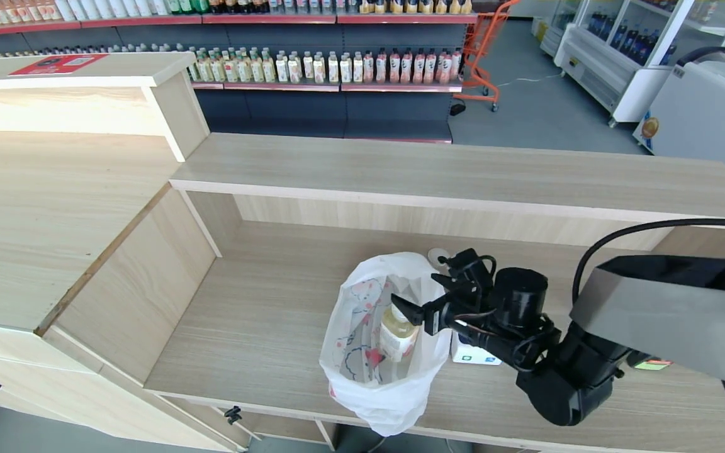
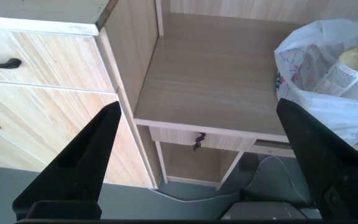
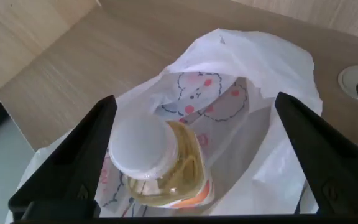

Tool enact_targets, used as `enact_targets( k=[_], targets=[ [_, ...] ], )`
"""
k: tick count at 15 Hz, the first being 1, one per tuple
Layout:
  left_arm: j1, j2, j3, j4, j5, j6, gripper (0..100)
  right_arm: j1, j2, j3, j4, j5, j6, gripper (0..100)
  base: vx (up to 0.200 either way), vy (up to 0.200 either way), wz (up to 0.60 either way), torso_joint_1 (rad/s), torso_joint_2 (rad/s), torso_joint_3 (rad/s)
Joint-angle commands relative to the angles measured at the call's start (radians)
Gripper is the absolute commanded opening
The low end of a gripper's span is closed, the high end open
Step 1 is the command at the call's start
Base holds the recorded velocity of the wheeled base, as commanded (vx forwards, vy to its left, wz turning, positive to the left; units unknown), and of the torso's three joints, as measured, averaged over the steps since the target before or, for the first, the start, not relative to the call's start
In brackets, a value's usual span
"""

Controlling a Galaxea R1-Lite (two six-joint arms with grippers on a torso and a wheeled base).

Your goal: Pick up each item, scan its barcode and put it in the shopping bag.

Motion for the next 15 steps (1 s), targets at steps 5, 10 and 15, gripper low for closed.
enact_targets(
  k=[5,10,15],
  targets=[
    [0.0,0.0,0.0,0.0,0.0,0.0,100,-0.106,-0.634,0.342,0.261,0.0,0.15,100,0.0,0.0,0.0,0.0,0.0,0.0],
    [0.0,0.0,0.0,0.0,0.0,0.0,100,-0.213,-0.668,0.407,0.29,-0.002,0.156,100,0.0,0.0,0.0,0.0,0.0,0.0],
    [0.0,0.0,0.0,0.0,0.0,0.004,100,-0.238,-0.689,0.468,0.29,-0.006,0.156,100,-0.04,0.0,0.0,0.0,0.0,0.0]
  ],
)
